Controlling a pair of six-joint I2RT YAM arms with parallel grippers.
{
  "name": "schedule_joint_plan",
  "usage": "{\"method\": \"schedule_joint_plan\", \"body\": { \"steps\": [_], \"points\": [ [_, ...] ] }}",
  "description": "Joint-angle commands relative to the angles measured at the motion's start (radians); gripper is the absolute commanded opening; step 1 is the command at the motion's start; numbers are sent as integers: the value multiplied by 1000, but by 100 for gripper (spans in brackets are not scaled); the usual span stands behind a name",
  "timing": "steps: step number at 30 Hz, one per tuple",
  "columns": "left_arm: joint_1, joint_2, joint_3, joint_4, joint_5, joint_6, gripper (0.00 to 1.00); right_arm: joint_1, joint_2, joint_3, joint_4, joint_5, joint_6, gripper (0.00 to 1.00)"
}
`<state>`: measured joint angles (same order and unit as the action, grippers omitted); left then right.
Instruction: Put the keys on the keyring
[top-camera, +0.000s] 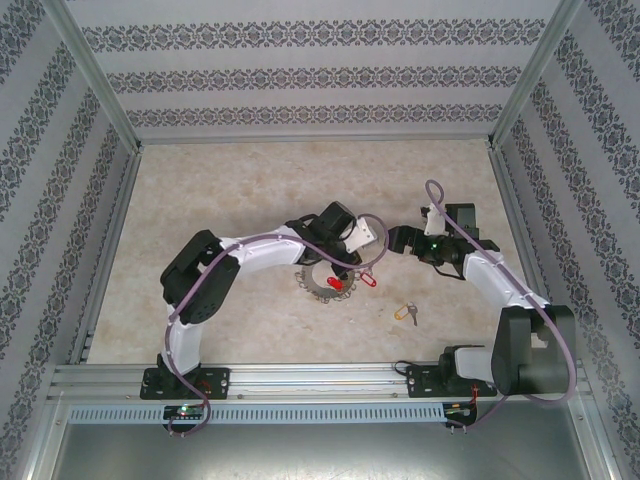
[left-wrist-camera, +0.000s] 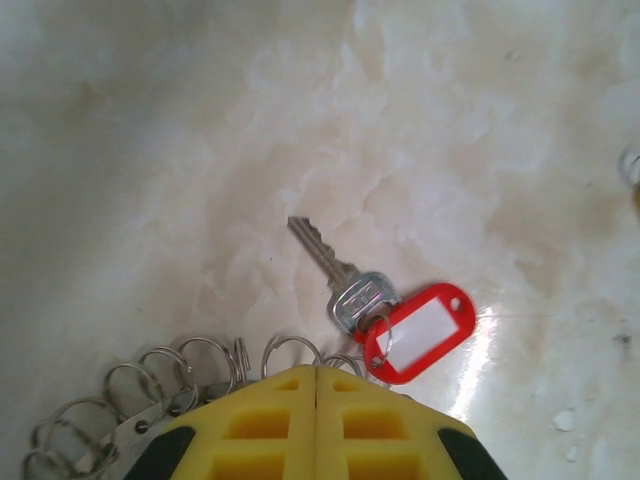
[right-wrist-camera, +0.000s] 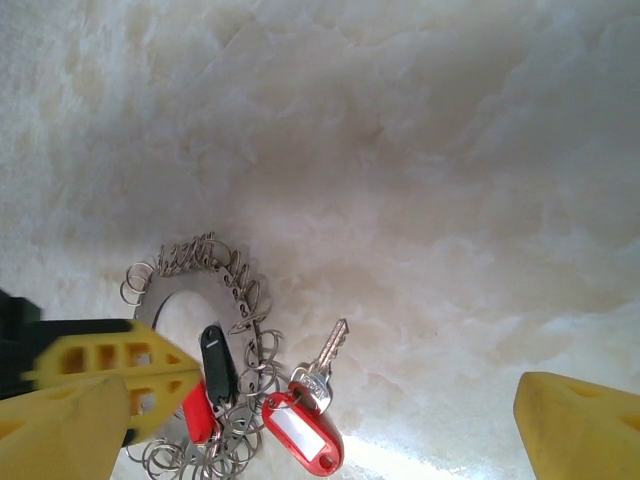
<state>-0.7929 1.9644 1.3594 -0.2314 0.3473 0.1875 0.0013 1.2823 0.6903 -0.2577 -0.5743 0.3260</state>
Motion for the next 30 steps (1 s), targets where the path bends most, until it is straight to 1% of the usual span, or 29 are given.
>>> {"method": "schedule_joint_plan", "body": {
  "steps": [1, 3, 4, 7, 8, 10, 13, 17, 25, 30],
  "points": [
    [-14, -67, -9, -41, 11, -22, 0, -14, -26, -28, -4, -21, -24, 98],
    [-14, -67, -10, -56, 15, -17, 0, -14, -33, -39, 0, -23, -18, 98],
    [-15, -62, -7, -65, 10, -14, 4, -14, -38, -41, 0, -25, -18, 98],
    [-14, -31, 14, -91, 4, -7, 29, -13, -45, -44, 2, -22, -15, 98],
    [-14, -18, 23, -96, 1, -8, 34, -14, -43, -44, 3, -24, -12, 98],
    [-14, 11, 47, -116, -6, -8, 37, -14, -40, -46, 8, -29, -7, 98],
    [-14, 48, 81, -144, -2, -12, 37, -14, -41, -48, 8, -28, -5, 98],
    [-14, 66, 104, -151, 12, -22, 29, -14, -44, -46, 2, -25, -7, 98],
    [-14, 133, 229, -294, -29, -40, 29, -15, -46, -45, 2, -29, -2, 98],
    [-14, 172, 312, -393, -81, -62, 29, -16, -40, -34, 2, -32, -1, 98]
  ]
}}
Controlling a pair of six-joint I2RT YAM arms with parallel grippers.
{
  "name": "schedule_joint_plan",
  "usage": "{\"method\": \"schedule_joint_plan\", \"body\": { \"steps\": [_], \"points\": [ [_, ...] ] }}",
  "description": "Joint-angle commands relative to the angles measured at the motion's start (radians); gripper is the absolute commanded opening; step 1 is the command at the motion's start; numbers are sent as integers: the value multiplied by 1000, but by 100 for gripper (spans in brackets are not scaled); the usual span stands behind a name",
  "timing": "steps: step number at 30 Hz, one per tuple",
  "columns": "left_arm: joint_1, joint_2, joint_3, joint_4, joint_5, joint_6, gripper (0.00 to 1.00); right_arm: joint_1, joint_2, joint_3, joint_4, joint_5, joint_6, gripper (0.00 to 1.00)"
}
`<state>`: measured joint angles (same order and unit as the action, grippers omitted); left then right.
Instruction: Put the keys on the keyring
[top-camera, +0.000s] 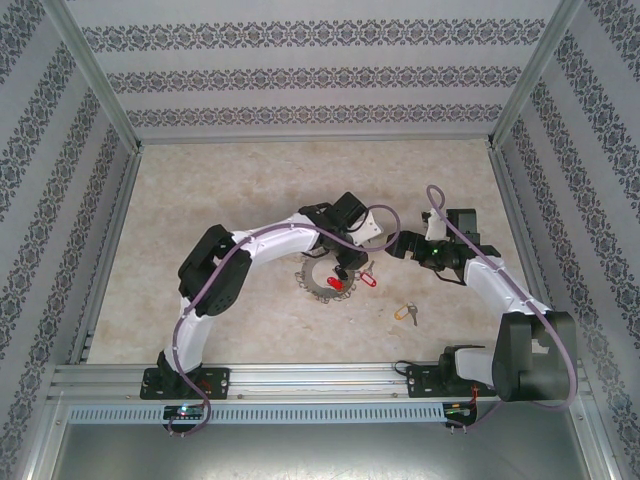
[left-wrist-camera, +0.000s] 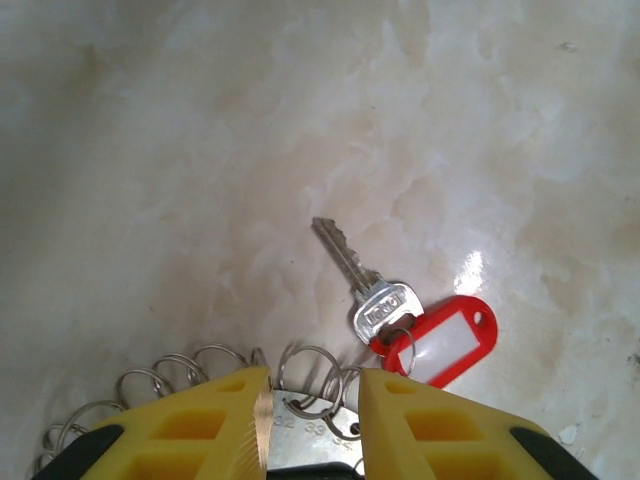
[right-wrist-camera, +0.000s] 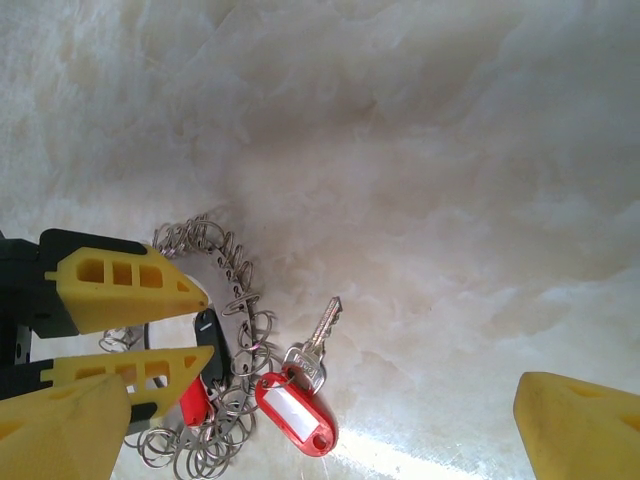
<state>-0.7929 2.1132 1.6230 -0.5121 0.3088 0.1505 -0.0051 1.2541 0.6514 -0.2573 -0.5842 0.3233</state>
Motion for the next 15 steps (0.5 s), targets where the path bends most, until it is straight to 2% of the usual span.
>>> {"method": "schedule_joint_plan", "body": {
  "steps": [1, 6, 15],
  "points": [
    [-14, 28, 62, -128, -51, -29, 29, -9, -11, 7, 1, -22, 2, 98],
    [-21, 58, 130, -215, -91, -42, 29, -10, -12, 12, -1, -20, 5, 98],
    [-39, 100, 185, -261, -136, -39, 35, -21, -25, 18, -5, -14, 13, 98]
  ]
}}
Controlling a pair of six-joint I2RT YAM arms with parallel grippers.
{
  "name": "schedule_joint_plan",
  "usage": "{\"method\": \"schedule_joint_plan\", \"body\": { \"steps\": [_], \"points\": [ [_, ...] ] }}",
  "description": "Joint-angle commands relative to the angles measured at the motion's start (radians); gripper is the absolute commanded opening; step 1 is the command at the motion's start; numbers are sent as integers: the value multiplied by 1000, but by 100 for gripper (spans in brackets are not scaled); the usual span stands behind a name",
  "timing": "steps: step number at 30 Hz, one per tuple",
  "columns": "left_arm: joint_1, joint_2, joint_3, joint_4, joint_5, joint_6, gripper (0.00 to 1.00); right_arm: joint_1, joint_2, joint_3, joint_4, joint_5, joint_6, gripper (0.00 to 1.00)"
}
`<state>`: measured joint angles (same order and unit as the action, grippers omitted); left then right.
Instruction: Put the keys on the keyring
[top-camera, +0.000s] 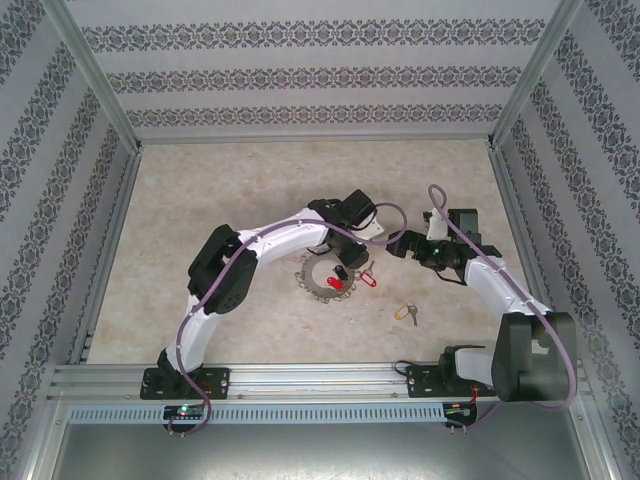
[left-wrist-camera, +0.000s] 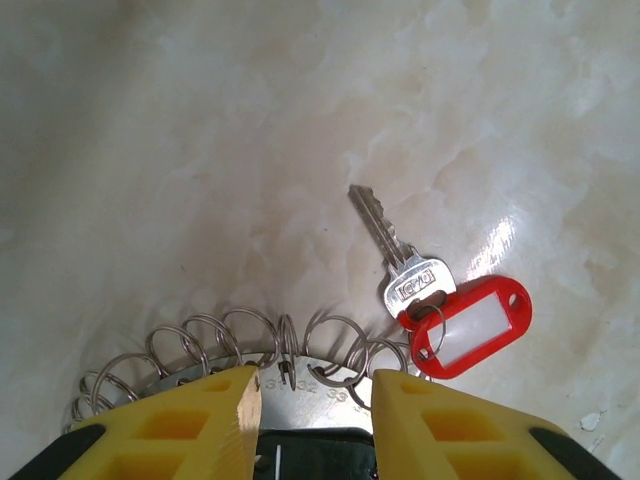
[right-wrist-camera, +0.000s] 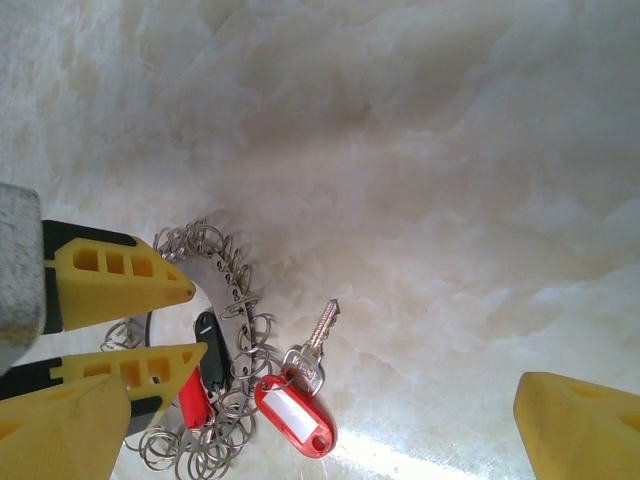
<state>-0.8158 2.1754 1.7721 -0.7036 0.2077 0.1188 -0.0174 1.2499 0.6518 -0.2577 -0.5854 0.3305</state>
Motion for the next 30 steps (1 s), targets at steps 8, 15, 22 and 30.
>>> {"method": "schedule_joint_plan", "body": {
  "steps": [8, 15, 22, 30],
  "points": [
    [-17, 53, 38, -68, -54, -1, 40, -22, -35, 23, -17, -7, 5, 98],
    [-17, 68, 38, -52, -62, 6, 34, -27, -40, 14, -15, -7, 7, 98],
    [-17, 76, 38, -48, -59, 7, 22, -32, -40, 11, -15, -6, 5, 98],
    [-17, 80, 39, -44, -60, 6, 22, -45, -56, 8, -24, -5, 1, 98]
  ]
}}
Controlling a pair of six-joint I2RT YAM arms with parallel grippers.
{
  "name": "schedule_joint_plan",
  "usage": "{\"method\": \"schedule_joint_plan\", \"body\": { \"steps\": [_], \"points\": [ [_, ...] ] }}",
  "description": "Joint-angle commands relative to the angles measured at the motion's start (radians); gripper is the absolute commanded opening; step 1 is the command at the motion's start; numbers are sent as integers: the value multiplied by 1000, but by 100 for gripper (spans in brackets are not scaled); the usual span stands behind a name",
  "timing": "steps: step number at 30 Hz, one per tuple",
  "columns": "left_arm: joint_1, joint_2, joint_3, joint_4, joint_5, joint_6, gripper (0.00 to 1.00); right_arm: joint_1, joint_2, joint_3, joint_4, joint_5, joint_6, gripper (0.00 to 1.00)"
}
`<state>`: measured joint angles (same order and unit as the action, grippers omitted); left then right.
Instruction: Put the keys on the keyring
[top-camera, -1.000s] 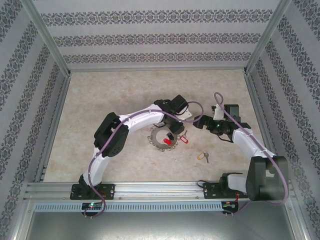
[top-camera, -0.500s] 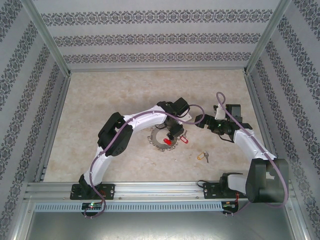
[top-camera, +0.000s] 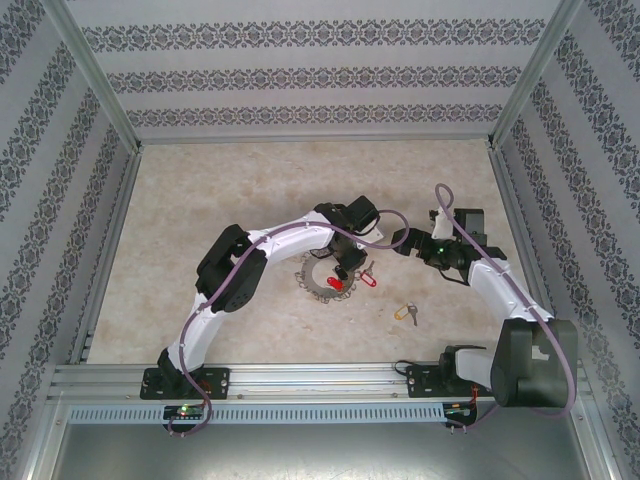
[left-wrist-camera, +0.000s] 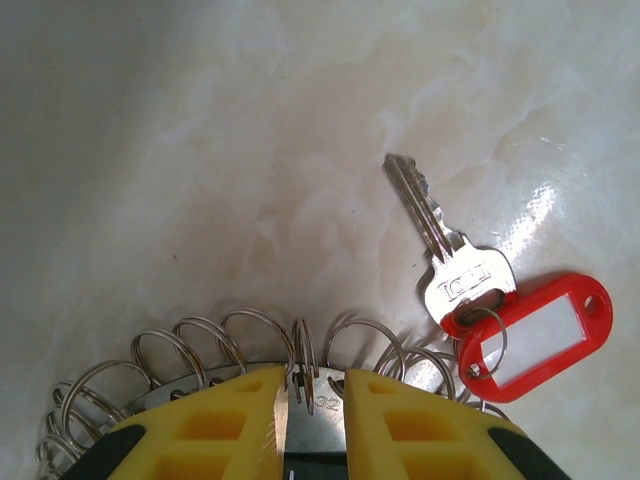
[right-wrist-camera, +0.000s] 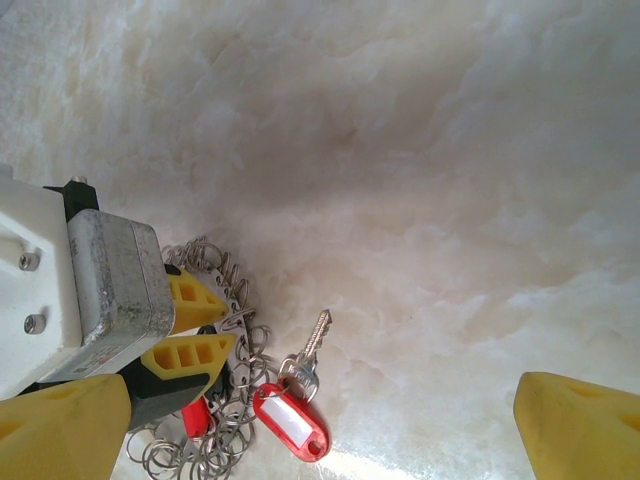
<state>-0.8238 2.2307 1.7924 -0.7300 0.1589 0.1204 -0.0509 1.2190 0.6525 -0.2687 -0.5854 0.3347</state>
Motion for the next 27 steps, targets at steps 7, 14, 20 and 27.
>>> {"method": "schedule_joint_plan", "body": {
  "steps": [7, 14, 20, 27],
  "points": [
    [-9, 33, 25, -13, -15, 7, 26, -22, -50, 6, -24, -4, -5, 98],
    [-9, 35, 30, -14, -15, 10, 20, -32, -53, 6, -24, -3, -5, 98],
    [-9, 23, 26, -21, -11, 11, 5, -33, -58, 1, -24, -5, -5, 98],
    [-8, -98, -57, -22, -7, 10, 0, -33, -90, -14, -19, -19, 6, 98]
  ]
}}
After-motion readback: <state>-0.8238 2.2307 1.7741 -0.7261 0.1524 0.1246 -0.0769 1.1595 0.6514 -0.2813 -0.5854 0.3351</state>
